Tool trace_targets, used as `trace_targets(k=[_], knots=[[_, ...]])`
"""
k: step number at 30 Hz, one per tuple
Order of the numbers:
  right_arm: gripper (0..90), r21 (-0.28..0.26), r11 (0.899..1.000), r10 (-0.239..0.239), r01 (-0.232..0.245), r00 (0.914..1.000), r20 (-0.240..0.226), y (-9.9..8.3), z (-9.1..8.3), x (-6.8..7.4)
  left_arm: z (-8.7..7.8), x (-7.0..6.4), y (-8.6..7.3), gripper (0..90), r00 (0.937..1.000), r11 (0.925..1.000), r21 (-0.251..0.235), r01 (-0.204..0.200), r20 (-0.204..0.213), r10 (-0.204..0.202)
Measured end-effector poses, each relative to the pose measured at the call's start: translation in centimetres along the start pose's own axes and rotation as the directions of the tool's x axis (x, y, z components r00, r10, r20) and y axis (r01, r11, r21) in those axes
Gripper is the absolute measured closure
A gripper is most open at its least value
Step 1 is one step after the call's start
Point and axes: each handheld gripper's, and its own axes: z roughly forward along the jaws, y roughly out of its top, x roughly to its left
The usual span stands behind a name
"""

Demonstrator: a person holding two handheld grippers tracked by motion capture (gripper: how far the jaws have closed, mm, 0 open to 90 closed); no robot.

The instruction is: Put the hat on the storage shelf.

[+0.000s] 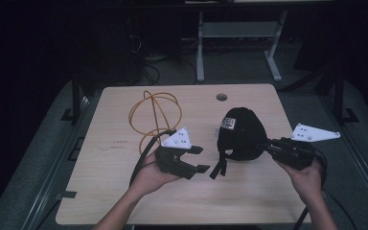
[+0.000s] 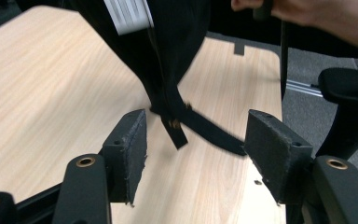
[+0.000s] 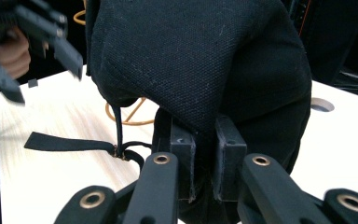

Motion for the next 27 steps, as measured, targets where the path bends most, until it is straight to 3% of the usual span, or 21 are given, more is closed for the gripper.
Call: trace_targets(k=[6,18,27], knots=[[80.6,0.005,1.0,-0.007,0.007,0.9999,-0.01,1.8,0.4,-0.2,0.4,-0.6,-1.7,31.8,0.9997,0.9998,0.02,-0.004,-0.023,0.005],[80.5,0.028,0.999,-0.031,0.031,0.9992,-0.027,4.6,2.2,-0.1,1.2,-1.4,-5.5,29.8,0.9996,0.9994,0.033,-0.005,-0.028,0.006],[80.5,0.038,0.998,-0.051,0.054,0.997,-0.058,7.4,3.8,0.3,1.7,-1.5,-6.8,30.9,0.9992,0.9969,0.071,-0.033,-0.018,0.035]])
